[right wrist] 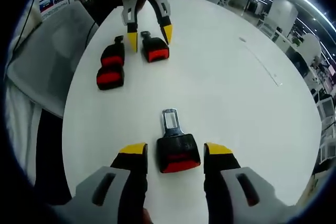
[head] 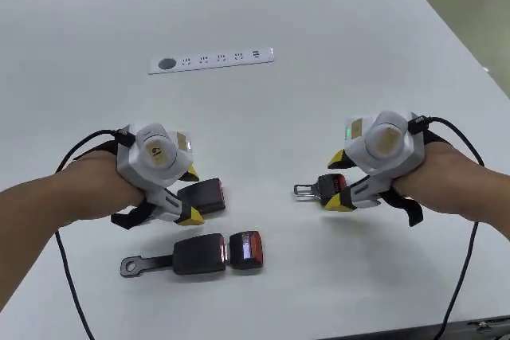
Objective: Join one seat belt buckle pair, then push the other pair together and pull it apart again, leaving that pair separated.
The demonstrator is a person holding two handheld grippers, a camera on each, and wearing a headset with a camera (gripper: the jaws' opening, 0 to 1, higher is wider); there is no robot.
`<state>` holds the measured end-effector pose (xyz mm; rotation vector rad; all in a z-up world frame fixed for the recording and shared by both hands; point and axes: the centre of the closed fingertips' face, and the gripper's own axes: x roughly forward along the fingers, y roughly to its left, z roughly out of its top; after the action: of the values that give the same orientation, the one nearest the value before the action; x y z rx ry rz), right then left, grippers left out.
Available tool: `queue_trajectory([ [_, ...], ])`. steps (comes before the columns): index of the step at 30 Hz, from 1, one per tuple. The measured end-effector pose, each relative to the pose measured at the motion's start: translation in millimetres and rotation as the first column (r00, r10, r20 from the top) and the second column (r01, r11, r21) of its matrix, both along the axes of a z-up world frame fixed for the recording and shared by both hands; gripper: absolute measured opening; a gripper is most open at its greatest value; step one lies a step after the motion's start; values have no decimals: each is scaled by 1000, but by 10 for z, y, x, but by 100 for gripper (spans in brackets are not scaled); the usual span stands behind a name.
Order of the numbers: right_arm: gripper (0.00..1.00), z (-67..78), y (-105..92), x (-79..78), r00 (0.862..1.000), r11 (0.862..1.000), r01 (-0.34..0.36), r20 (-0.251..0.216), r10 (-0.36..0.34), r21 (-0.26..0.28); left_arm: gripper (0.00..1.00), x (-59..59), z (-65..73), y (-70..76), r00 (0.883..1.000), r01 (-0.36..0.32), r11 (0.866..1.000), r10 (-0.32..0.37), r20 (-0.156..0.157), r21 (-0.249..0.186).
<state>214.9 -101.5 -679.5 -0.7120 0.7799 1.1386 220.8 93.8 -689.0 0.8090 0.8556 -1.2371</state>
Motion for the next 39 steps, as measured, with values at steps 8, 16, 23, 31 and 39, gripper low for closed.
queue_trajectory([
  [8,37,-84,-4,9,1000,1000,-7,-19,7,-2,42,7,-84,2,999,26,1000,-27,-24,-8],
  [16,35,-134,-13,18,999,1000,-5,-32,5,-2,39,33,-103,-2,998,44,999,-45,-38,-28],
  [23,35,-143,-21,32,999,1000,-25,-28,26,11,37,0,-58,-42,997,61,998,-62,-35,-27],
  [31,34,-144,-10,57,999,999,-24,-38,26,34,36,-12,-44,-62,998,59,998,-60,-33,-27],
  [39,34,-153,112,78,999,999,-13,-30,15,52,36,3,-48,-57,999,36,999,-37,-37,-30],
])
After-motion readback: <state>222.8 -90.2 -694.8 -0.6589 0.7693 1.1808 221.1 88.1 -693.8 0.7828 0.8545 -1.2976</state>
